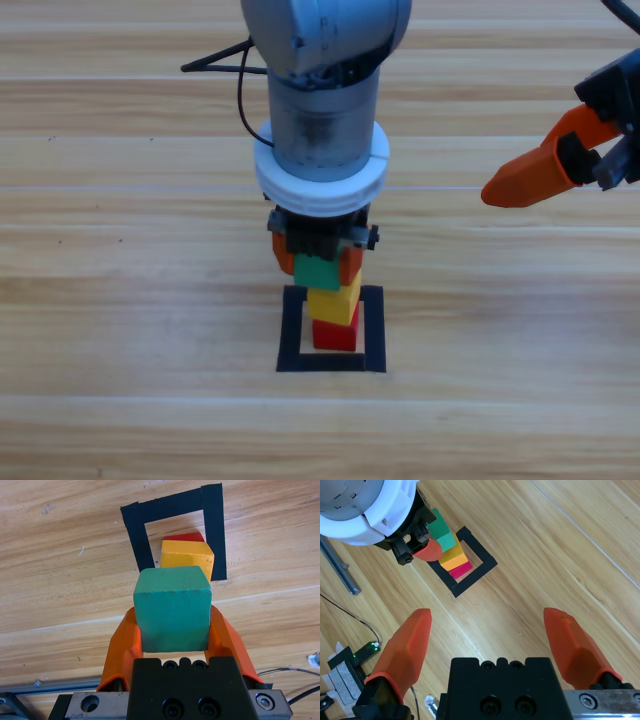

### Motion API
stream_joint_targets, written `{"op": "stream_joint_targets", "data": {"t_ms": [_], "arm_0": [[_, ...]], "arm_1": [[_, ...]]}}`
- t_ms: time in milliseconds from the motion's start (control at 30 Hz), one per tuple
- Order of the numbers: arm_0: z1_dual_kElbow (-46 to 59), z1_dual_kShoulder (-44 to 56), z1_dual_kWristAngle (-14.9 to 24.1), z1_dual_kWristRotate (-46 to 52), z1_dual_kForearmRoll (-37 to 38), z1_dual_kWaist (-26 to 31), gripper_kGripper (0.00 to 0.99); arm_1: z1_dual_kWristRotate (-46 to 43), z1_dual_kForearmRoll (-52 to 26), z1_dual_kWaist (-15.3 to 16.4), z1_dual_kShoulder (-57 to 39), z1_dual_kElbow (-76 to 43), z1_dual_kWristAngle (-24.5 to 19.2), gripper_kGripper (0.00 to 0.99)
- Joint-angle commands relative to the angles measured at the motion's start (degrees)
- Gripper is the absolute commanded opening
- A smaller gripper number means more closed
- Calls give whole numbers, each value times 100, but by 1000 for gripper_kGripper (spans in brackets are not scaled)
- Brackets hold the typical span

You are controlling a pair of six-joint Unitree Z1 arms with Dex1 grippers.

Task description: Stack the blocks in the rectangular block: red at the bottom, yellow in the middle, green on top

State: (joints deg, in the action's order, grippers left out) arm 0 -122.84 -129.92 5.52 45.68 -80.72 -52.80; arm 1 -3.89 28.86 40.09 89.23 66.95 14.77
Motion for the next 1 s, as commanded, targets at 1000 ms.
{"op": "stream_joint_targets", "data": {"t_ms": [1000], "arm_0": [[-144,-332,-60,239,47,-231,0]], "arm_1": [[-6,-91,-124,130,-156,17,989]]}}
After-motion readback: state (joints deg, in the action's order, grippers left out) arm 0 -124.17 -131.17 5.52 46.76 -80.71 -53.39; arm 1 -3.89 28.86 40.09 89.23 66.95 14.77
